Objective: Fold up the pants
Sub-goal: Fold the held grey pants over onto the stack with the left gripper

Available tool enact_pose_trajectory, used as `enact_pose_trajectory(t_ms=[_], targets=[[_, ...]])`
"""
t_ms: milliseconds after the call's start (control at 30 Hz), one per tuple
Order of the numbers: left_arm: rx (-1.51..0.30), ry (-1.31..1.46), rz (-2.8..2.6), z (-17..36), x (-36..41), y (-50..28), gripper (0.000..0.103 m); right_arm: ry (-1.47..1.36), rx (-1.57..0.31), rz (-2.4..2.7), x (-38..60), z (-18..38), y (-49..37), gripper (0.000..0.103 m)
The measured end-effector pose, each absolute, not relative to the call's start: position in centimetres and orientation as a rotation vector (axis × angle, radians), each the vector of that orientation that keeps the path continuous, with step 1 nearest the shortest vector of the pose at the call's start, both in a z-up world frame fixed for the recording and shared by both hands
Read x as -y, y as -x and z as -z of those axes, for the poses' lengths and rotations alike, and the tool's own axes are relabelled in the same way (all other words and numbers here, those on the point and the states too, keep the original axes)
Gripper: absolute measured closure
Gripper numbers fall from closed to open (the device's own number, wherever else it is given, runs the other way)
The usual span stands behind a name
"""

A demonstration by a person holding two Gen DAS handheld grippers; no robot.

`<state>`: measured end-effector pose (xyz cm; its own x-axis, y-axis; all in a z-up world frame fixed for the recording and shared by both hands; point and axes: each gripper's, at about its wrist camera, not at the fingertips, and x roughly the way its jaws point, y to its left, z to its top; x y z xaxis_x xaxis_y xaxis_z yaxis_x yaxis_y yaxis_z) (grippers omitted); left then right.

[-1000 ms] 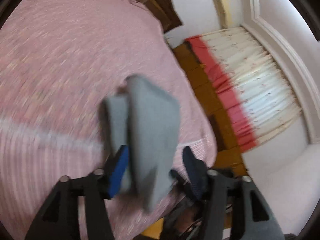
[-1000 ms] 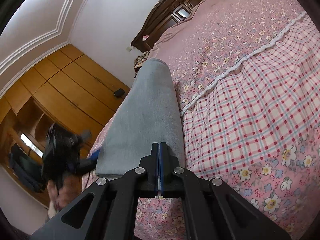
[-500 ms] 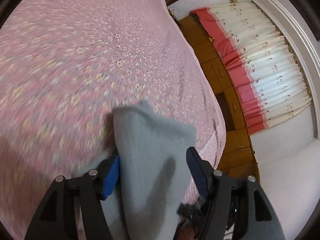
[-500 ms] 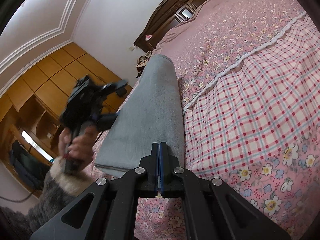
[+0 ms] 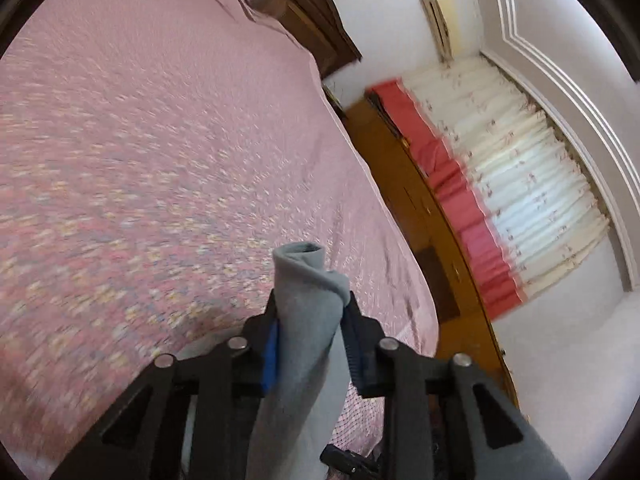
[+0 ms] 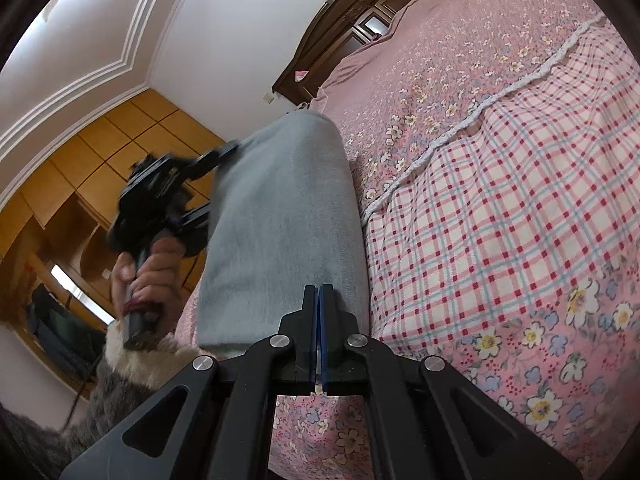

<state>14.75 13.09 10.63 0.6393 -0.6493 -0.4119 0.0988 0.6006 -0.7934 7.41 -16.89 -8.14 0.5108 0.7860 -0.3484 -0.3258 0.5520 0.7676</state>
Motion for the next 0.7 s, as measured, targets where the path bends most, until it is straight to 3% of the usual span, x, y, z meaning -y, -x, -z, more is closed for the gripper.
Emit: enact_pose_trajectory(t_ms=[100, 333, 433, 667, 700], targets=[[-0.739, 0.787, 0.391, -9.8, -13.9, -12.6, 0.087, -0.699, -0.77, -0.738, 17.0, 8.1, -7.3, 0.101], [-0.799, 0.778, 0.357, -6.5, -14.1, -14.9, 0.087, -0.642, -0.798, -0.68, 16.6, 6.5, -6.7, 0.101], [-0.802, 0.781, 0.394, -6.2, -13.3, -15.9, 0.085, -0.523, -0.787, -0.64, 15.3, 4.7, -5.9, 0.094], [-0.824, 0.749, 0.35, -9.3, -16.0, -15.6, 0.07, -0.353, -0.709, -0.701, 12.5, 0.9, -4.5, 0.092], [-0.789, 0.701, 0.289, -11.0, -16.5, -14.0, 0.059, -0.355, -0.704, -0.71, 12.6, 0.6, -4.6, 0.092]])
